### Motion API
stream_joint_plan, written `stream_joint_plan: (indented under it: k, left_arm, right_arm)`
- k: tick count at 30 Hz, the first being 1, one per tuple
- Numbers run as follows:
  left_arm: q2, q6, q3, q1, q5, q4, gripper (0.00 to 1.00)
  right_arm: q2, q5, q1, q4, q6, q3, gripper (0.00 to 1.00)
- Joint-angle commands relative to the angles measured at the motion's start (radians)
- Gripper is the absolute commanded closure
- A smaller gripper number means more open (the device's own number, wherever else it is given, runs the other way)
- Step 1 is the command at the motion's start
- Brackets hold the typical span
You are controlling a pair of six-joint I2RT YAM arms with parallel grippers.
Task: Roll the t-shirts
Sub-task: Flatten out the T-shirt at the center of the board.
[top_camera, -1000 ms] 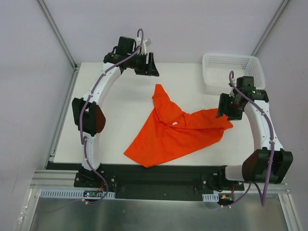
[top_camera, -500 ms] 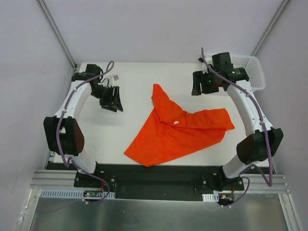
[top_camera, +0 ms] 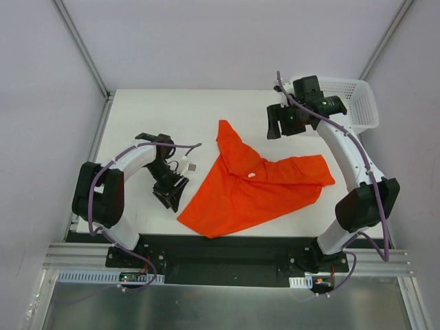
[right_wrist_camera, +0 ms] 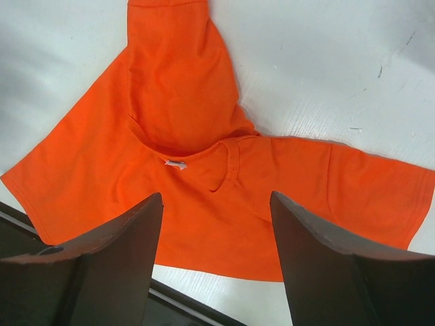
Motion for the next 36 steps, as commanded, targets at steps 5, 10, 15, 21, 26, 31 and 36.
stream_joint_plan:
  k: [5,10,15,21,26,31,36]
  left_arm:
    - [-0.02,-0.152,-0.083,-0.053,-0.107,0.195,0.48]
    - [0.002,-0.185,-0.115,-0.118,-0.11,0.229,0.49]
    - [0.034,-0.212,-0.11,-0.154,-0.133,0.231,0.55]
    - [0.057,-0.216,-0.116,-0.217,-0.19,0.243,0.55]
    - [0.1,-0.232,-0.116,-0.293,-0.23,0.243,0.56]
    - [0.106,-0.241,-0.113,-0.312,-0.253,0.243,0.77]
    - [0.045,-0.241,-0.103,-0.303,-0.265,0.228,1.0]
  right_arm:
    - [-0.087,0.024,0.001,-0.012,-0.034,-0.004,0.32]
    - [-0.083,0.031,0.001,-0.015,-0.034,-0.007,0.31]
    - [-0.04,0.032,0.001,-0.015,-0.037,0.019,0.31]
    - [0.031,0.012,0.001,-0.01,-0.043,0.086,0.31]
    - [0.075,0.004,0.003,-0.001,-0.042,0.129,0.31]
    - [0.121,0.001,0.006,0.024,-0.054,0.145,0.31]
    - [0.172,-0.017,0.043,0.064,-0.077,0.1,0.3]
